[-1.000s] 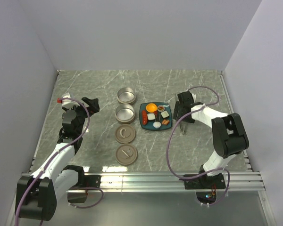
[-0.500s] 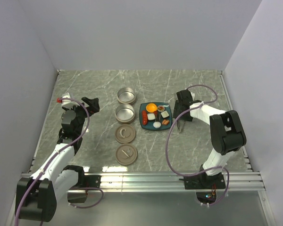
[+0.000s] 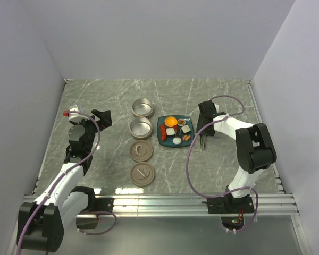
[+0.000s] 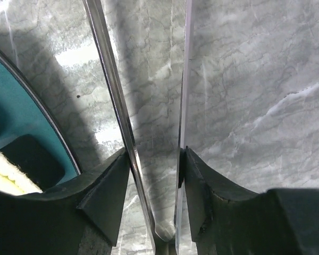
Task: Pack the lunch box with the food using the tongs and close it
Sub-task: Grab the clamp with the right arm, then pick up the food using the clamp
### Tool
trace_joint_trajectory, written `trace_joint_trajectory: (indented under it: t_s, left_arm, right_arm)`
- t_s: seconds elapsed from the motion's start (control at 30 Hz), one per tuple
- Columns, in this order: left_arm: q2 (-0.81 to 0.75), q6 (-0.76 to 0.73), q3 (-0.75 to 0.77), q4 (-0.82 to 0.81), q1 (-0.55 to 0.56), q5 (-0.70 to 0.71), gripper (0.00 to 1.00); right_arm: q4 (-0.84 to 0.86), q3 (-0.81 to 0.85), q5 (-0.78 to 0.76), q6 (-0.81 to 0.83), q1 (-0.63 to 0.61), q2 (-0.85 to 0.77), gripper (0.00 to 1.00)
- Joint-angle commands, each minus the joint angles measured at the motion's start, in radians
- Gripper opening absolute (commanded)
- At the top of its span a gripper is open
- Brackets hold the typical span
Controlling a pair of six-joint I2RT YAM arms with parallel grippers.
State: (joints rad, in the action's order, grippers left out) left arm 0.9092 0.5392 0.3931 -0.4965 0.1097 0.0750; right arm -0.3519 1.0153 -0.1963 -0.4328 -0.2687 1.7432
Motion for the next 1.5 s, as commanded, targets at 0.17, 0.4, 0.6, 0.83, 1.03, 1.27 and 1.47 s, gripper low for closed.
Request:
trace_joint_trajectory:
  t_s: [0.17, 0.4, 0.6, 0.83, 1.03, 1.27, 1.47]
  left_arm:
    - [-0.026, 0.001, -0.005, -0.053, -0.004, -0.026, 0.99]
    - [-0.027, 0.002, -0.007, -0.056, -0.005, -0.030, 0.99]
    - [-0.030, -0.001, -0.008, -0.056, -0.005, -0.035, 1.00]
    - [-0.036, -0.004, -0.010, -0.054, -0.005, -0.027, 0.99]
    - [-0.035, -0.007, -0.003, -0.045, -0.005, -0.017, 1.00]
    - [-0.030, -0.008, -0.002, -0.045, -0.005, -0.018, 0.99]
    - [-0.024, -0.008, 0.000, -0.047, -0.005, -0.027, 1.00]
  right_arm:
    - [0.045, -0.085, -0.022, 0.000, -0.006, -0.178, 0.50]
    - [0.044, -0.141, 0.021, 0.017, -0.012, -0.379, 0.51]
    - [0.044, -0.181, 0.046, 0.019, -0.020, -0.491, 0.51]
    - [-0.010, -0.208, 0.067, 0.016, -0.067, -0.617, 0.50]
    - [-0.087, -0.245, 0.067, -0.009, -0.167, -0.767, 0.50]
    - [-0.075, -0.282, 0.124, -0.001, -0.299, -0.886, 0.50]
    - [-0.032, -0.261, 0.139, 0.019, -0.398, -0.809, 0.50]
